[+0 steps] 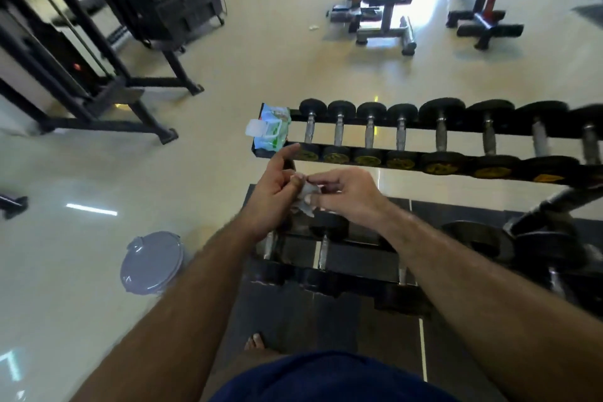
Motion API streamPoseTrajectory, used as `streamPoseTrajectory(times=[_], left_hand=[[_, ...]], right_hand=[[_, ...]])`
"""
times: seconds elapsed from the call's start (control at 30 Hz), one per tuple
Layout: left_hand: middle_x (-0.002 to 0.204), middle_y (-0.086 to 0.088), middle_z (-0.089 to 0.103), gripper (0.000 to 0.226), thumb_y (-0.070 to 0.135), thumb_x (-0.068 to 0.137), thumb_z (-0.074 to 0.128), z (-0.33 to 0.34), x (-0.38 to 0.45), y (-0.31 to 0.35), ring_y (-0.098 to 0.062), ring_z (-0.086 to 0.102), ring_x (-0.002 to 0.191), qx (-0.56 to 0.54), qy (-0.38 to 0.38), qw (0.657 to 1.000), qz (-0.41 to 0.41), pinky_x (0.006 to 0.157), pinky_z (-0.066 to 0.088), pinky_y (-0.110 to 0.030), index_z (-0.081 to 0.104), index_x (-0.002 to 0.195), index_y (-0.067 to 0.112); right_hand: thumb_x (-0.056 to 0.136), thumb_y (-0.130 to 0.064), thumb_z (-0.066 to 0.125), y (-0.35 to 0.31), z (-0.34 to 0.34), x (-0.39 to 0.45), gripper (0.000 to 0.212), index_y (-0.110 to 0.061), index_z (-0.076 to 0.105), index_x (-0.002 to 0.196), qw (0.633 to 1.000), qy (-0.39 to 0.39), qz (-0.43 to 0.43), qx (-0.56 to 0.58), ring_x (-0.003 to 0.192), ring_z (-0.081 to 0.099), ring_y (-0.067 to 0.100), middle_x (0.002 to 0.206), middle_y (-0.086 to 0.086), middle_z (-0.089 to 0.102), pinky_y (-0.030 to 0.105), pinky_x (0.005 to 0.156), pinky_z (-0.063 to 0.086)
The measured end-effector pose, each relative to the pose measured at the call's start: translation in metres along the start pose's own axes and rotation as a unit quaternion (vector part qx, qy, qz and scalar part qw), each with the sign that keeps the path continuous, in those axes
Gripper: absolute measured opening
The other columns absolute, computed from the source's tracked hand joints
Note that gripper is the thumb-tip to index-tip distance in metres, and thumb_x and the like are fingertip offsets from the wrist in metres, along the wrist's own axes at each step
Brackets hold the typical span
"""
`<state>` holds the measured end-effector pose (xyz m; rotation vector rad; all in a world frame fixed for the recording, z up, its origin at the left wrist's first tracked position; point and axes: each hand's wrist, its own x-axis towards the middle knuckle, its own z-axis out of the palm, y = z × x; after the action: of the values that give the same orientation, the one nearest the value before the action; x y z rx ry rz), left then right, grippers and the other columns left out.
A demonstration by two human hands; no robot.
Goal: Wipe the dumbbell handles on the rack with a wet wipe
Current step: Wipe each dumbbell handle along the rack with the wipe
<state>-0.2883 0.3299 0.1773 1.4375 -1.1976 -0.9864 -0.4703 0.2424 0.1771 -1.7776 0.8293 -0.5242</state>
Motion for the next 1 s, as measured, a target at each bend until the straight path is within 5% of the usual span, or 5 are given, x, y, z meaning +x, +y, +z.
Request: streamPoseTrajectory(times=[0.3, 0.5, 0.7, 0.83, 1.0], left_hand=[[0.111, -0.012, 0.076, 0.025, 0.025, 0.103, 0.059, -0.006, 0.012, 0.059, -0.025, 0.072, 0.102, -0.026, 0.114, 0.991, 0.059, 0.083, 0.060, -0.037, 0.075, 0.121, 0.031], [0.110, -0.011, 0.077, 0.021, 0.015, 0.091, 0.081, -0.027, 0.030, 0.103, -0.026, 0.075, 0.098, 0.016, 0.023, 0.999, 0.045, 0.080, 0.061, -0.036, 0.080, 0.111, 0.017], [0.098, -0.021, 0.077, 0.015, 0.010, 0.101, 0.066, -0.036, 0.043, 0.112, -0.029, 0.074, 0.087, -0.021, 0.026, 0.999, 0.008, 0.079, 0.062, -0.043, 0.077, 0.104, 0.001], [0.105, -0.026, 0.073, 0.018, 0.010, 0.104, 0.062, -0.032, 0.047, 0.114, -0.030, 0.075, 0.091, -0.023, 0.030, 0.999, -0.005, 0.079, 0.064, -0.042, 0.068, 0.110, -0.006], [0.096, -0.019, 0.076, 0.009, 0.005, 0.099, 0.068, -0.026, 0.049, 0.110, -0.028, 0.075, 0.087, -0.029, 0.029, 0.999, -0.007, 0.071, 0.062, -0.031, 0.071, 0.106, -0.002]], right_hand=[[0.086, 0.008, 0.081, -0.069, -0.031, 0.016, 0.027, -0.010, 0.079, 0.105, 0.992, 0.002, 0.039, 0.118, 0.093, 0.076, 0.020, 0.103, 0.013, 0.077, 0.039, 0.082, 0.068], [0.087, 0.013, 0.079, -0.086, -0.044, 0.034, 0.032, -0.007, 0.075, 0.111, 0.980, 0.017, 0.034, 0.197, 0.095, 0.078, 0.024, 0.103, 0.012, 0.078, 0.043, 0.082, 0.067], [0.083, 0.023, 0.073, -0.087, -0.057, 0.039, 0.049, -0.005, 0.070, 0.123, 0.973, 0.001, 0.024, 0.230, 0.100, 0.078, 0.025, 0.121, 0.013, 0.076, 0.032, 0.077, 0.064], [0.091, 0.005, 0.079, -0.089, -0.052, 0.037, 0.038, -0.007, 0.067, 0.125, 0.941, 0.012, 0.023, 0.336, 0.103, 0.078, 0.028, 0.121, 0.011, 0.075, 0.049, 0.088, 0.065], [0.096, -0.002, 0.077, -0.085, -0.047, 0.040, 0.018, 0.001, 0.074, 0.112, 0.944, 0.087, 0.045, 0.316, 0.095, 0.079, 0.029, 0.098, 0.010, 0.078, 0.042, 0.077, 0.067]])
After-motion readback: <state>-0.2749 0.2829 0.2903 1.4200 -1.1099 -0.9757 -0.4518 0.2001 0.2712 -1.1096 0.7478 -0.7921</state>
